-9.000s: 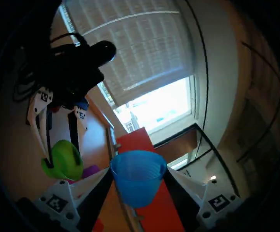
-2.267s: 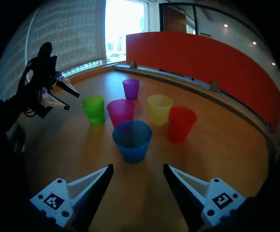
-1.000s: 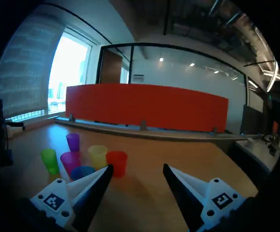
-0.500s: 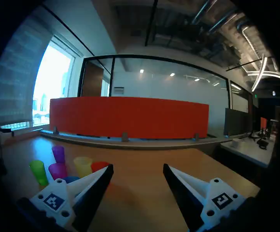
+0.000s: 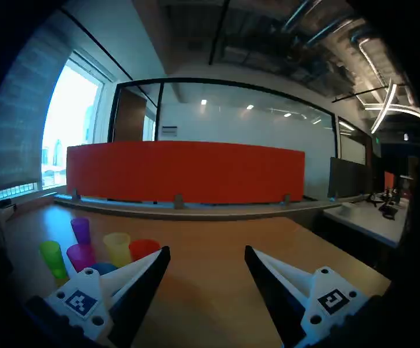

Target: Pour water

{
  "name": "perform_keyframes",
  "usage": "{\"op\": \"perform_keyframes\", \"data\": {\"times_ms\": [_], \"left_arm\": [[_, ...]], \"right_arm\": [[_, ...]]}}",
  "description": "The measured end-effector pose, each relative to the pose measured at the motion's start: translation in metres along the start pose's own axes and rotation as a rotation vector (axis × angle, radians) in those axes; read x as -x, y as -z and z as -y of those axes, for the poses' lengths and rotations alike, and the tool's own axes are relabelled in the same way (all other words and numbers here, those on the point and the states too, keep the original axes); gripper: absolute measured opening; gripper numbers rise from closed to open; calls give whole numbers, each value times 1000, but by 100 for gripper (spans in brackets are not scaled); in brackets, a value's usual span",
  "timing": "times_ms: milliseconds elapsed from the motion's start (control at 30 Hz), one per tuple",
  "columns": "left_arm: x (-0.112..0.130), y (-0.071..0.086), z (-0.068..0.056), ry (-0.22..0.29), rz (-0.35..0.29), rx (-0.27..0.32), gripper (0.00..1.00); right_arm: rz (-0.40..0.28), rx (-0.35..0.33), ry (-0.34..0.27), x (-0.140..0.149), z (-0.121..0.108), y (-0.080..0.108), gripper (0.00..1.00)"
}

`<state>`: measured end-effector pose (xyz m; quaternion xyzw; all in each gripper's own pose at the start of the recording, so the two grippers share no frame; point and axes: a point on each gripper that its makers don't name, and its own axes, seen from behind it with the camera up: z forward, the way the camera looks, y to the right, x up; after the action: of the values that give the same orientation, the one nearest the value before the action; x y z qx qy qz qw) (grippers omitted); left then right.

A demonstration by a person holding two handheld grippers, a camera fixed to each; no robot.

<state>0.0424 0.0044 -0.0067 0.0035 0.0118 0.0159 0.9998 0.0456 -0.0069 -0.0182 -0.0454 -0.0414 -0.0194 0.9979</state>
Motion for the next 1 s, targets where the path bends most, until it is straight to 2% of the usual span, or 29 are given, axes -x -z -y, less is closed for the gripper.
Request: {"op": "perform_keyframes", "data": {"times_ms": [300, 700, 1000], "left_arm": [[17, -1, 9, 23, -16, -19, 98], [30, -3, 7, 19, -12, -21, 98], [39, -4, 6, 35, 8, -11, 98]], "right_arm": [[-7, 42, -10, -8, -8, 4, 100], [-7, 53, 2, -8, -7, 5, 100], [-6, 58, 2, -9, -10, 6, 100]]}}
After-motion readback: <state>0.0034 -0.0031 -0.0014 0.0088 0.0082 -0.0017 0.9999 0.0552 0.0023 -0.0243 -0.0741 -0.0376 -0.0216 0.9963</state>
